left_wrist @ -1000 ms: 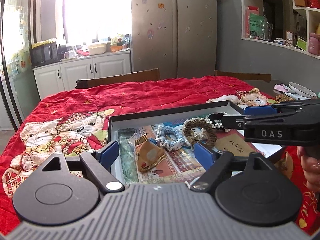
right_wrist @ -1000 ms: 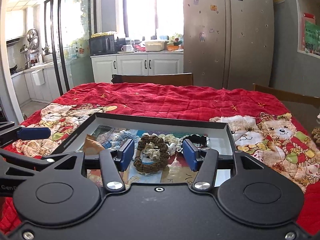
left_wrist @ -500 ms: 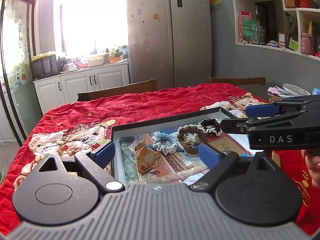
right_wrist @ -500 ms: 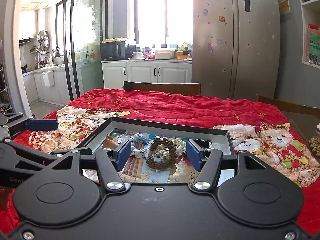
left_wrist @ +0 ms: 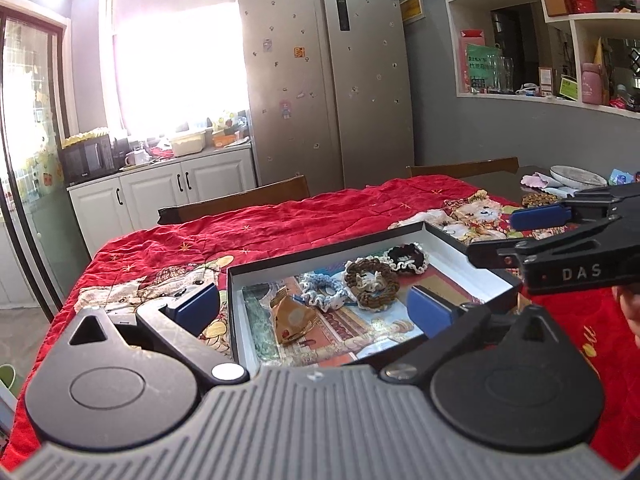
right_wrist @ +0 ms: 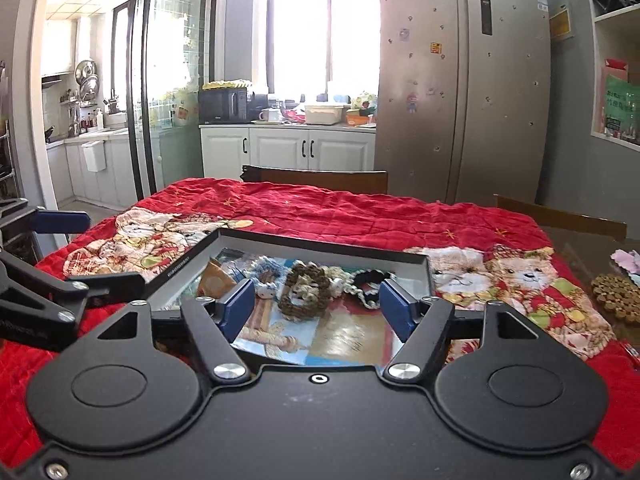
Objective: Organize objects
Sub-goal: 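Withdraw both grippers from the box toward the pyramid paper packets, then grasp a pyramid paper packet with right gripper while left gripper grasps another packet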
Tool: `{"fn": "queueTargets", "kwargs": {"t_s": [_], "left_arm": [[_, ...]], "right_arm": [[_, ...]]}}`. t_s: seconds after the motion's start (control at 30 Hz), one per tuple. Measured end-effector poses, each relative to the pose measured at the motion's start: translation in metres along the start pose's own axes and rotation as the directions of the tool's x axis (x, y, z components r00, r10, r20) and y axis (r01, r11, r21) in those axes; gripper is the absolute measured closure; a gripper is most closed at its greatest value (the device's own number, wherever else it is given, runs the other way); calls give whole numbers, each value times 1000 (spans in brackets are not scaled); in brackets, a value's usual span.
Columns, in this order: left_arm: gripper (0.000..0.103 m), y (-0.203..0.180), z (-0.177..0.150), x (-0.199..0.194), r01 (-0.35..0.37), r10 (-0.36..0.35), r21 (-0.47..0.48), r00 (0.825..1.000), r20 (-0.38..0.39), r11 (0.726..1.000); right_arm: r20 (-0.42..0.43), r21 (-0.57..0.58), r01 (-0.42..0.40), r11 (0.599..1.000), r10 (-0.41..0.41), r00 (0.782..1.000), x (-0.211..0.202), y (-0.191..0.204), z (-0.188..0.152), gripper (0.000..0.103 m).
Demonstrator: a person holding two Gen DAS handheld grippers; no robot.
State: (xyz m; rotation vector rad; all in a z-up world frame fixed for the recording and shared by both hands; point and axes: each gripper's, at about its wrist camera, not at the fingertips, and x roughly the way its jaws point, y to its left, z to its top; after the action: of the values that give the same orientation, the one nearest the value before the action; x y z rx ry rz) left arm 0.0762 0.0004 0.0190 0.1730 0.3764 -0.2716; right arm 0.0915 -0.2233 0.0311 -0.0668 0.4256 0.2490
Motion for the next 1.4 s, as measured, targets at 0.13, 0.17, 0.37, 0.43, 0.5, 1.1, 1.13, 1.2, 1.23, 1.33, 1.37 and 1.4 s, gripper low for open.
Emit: {"fn": "queueTargets", "kwargs": {"t_s": [0.13, 0.17, 0.37, 0.43, 0.5, 1.1, 1.13, 1.2, 1.23, 1.33, 1.37, 1.4], "left_arm": [[0, -3, -6, -4, -4, 4, 7, 1000, -11, 1000], [0, -3, -8, -5, -3, 3, 4, 1000, -14, 1000], [0, -6, -25, 1, -3, 4, 8, 998, -63, 1000], [0, -5, -31, 2, -7, 7, 0, 997, -74, 1000], [0, -3, -37, 5, -5, 3, -18, 996, -85, 1000], [0, -1, -78, 27, -25, 13, -86, 990, -137, 996], [0, 0, -79, 29, -25, 12, -92, 990, -140, 995], [0, 1, -82, 31, -25, 9, -106, 989, -144, 994], [0, 1, -83, 33, -24, 7, -114, 989, -146, 993], [0, 3, -85, 37, -25, 5, -135, 989, -150, 990], [1, 4, -86, 39, -25, 3, -142, 988, -153, 990], [2, 5, -87, 40, -25, 2, -147, 988, -156, 989]], "right_arm": [[-15, 6, 27, 1000, -27, 1000, -7, -10, -9, 34], [-21, 7, 35, 999, -35, 999, -9, -12, -12, 34], [-70, 7, 81, 997, -80, 994, -7, -26, -33, 33], [-84, 16, 90, 996, -88, 993, -5, -30, -41, 32], [-94, 26, 100, 995, -97, 991, -3, -34, -49, 32], [-174, 54, 142, 988, -130, 976, 23, -45, -96, 32], [-177, 62, 142, 988, -130, 976, 24, -47, -97, 32], [-180, 82, 141, 987, -125, 976, 27, -50, -99, 32], [-181, 91, 139, 986, -120, 976, 29, -51, -99, 32], [-190, 114, 139, 984, -115, 975, 32, -55, -99, 33], [-193, 121, 137, 983, -112, 975, 33, -57, -99, 34], [-196, 125, 135, 983, -108, 975, 35, -58, -99, 34]]}}
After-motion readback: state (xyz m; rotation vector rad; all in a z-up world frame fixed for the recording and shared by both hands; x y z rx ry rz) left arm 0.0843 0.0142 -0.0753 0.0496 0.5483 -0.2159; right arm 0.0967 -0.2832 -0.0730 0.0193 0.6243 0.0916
